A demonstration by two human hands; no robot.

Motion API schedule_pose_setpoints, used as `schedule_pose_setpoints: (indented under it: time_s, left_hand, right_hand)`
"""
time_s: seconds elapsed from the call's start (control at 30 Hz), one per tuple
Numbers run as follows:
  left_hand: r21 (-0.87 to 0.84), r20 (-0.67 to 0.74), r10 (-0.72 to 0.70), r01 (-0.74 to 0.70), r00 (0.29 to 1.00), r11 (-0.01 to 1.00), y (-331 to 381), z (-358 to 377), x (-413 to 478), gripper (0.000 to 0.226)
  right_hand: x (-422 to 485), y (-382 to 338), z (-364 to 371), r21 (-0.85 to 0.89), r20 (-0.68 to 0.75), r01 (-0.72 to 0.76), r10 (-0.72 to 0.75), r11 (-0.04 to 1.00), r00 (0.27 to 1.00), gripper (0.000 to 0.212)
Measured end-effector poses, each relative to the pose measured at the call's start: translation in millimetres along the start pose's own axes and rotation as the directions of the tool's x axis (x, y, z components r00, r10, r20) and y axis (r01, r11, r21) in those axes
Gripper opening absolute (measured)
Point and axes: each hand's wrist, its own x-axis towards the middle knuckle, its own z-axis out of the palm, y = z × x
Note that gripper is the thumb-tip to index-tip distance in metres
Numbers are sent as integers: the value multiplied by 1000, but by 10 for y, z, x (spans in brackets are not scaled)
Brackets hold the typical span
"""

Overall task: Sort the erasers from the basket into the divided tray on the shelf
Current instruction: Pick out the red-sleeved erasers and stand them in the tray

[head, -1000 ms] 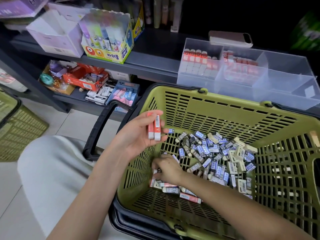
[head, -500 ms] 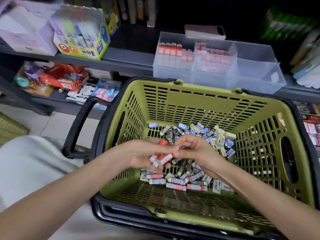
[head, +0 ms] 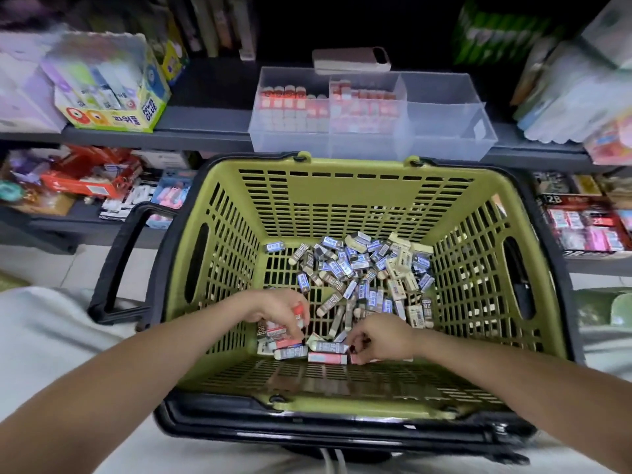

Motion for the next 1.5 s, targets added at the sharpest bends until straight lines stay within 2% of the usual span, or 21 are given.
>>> schedule_pose_setpoints:
  time_s: [0.07,0.1,0.2,0.3,0.4,0.47,0.53,0.6,0.67,0.73,0.77,0.83,0.87,0.93,1.0,1.1,1.2,1.27,1.37,1.43,1.5]
  left_hand:
    - [96,20,5,-6,1000,995,-95,52,104,23]
    - [138,44,-3,-3,999,990,-145,76,145,22]
    - [202,40,-21,12,999,979,-271,129,237,16]
    - [323,-46,1,14,999,946,-288,148,261,23]
    - [557,-89,31,24,996,830,-285,153,274,55]
    - [587,-80,27,25,996,809,-280,154,287,51]
    - [549,-71,14,28,997,835,-284,156,302,38]
    - [463,-78,20,18,997,886,-297,149,301,26]
    - [283,-93,27,0,995,959,-301,121,301,18]
    - [9,-136,80,-80,987,997,-235,52,265,10]
    - [-123,-185,104,-128,977,984,-177,1,233,9]
    - [-350,-274,87,-184,958,918,-38,-107,159,10]
    - [-427,-297,64,-192,953,884,30,-157,119,16]
    - [-540,-307,45,-213,951,814,163,-226,20,33]
    - [-609,-321,76,-267,944,747,286,-271,-100,44]
    - [-674,-354,125,-346,927,653,419,-327,-276,39]
    - [-730,-411,136,-415,901,544,465,-428,-388,35]
    - [-775,-447,148,-464,882,429,469,-502,-443,30]
    - [-821,-487,160,-512,859,251,468,-561,-491,28]
    - [-829,-506,158,-529,848,182,464,-579,-502,19]
    - [-828,-521,148,-540,840,150,463,-598,-517,17]
  right_hand:
    - [21,-29,4,-236,-43,46,-57,971,997,37]
    - [32,-31,7,-297,-46,57,-74,953,996,36]
    - [66,-39,6,-356,-11,68,-77,932,997,34]
    - [86,-28,-5,-308,-3,91,-97,947,995,28]
    - [66,39,-37,-54,2,71,-71,996,997,22]
    - [73,79,-117,202,-34,-4,11,979,999,23]
    - [84,72,-247,421,-89,-54,101,905,991,24]
    - [96,30,-374,618,-112,-42,140,785,984,26]
    - [113,-8,-443,693,-121,-11,131,721,984,26]
    - [131,-29,-422,604,-110,-10,96,797,989,14]
    - [141,-14,-382,479,-95,-16,70,877,993,10]
    - [158,22,-267,139,-59,-19,27,990,998,20]
    - [153,31,-214,-1,-57,-23,22,1000,998,23]
    - [160,46,-138,-154,-88,-21,7,988,996,26]
    - [183,67,-86,-219,-110,-21,-3,976,994,37]
    - [216,72,-44,-342,-111,1,-42,940,993,55]
    - [253,92,-21,-363,-176,21,-91,931,980,47]
    - [281,90,16,-414,-214,37,-137,910,967,41]
    - [326,101,129,-485,-262,58,-208,873,942,46]
    - [332,124,152,-469,-332,17,-194,883,923,47]
    - [340,141,64,-394,-436,-69,-120,917,892,41]
